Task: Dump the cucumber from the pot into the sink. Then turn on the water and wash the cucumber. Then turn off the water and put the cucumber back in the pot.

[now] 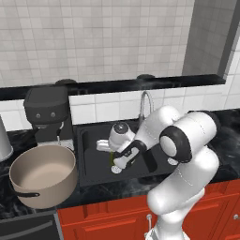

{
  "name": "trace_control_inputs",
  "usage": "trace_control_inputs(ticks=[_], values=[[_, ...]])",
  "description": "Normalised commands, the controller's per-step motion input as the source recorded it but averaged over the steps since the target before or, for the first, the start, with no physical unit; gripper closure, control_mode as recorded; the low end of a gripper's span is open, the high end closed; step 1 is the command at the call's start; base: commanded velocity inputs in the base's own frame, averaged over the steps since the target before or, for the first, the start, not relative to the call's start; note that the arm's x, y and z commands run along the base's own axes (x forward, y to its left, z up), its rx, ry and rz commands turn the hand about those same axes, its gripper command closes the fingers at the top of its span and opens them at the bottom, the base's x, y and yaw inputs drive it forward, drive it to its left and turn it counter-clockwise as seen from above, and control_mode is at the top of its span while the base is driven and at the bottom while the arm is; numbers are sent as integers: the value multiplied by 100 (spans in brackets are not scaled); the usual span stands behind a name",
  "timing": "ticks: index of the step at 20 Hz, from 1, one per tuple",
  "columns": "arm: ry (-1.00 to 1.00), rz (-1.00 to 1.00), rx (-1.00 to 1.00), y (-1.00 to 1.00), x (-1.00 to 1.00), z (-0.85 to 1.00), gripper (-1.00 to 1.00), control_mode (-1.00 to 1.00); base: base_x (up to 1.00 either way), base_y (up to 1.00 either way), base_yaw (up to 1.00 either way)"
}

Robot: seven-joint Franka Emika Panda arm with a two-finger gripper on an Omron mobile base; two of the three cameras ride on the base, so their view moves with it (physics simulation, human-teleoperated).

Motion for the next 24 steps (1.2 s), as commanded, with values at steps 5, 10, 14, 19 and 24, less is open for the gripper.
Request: trace_control_inputs(ticks=[5,10,14,19,24], values=[[9,0,0,-11,-45,100,100,-100,0,0,0],[18,6,0,-13,-9,100,100,-100,0,0,0],[19,4,0,-2,-4,100,100,-100,0,0,0],[16,0,-1,6,-23,96,100,-100,0,0,0],[20,0,-1,27,-47,85,100,-100,0,0,0]])
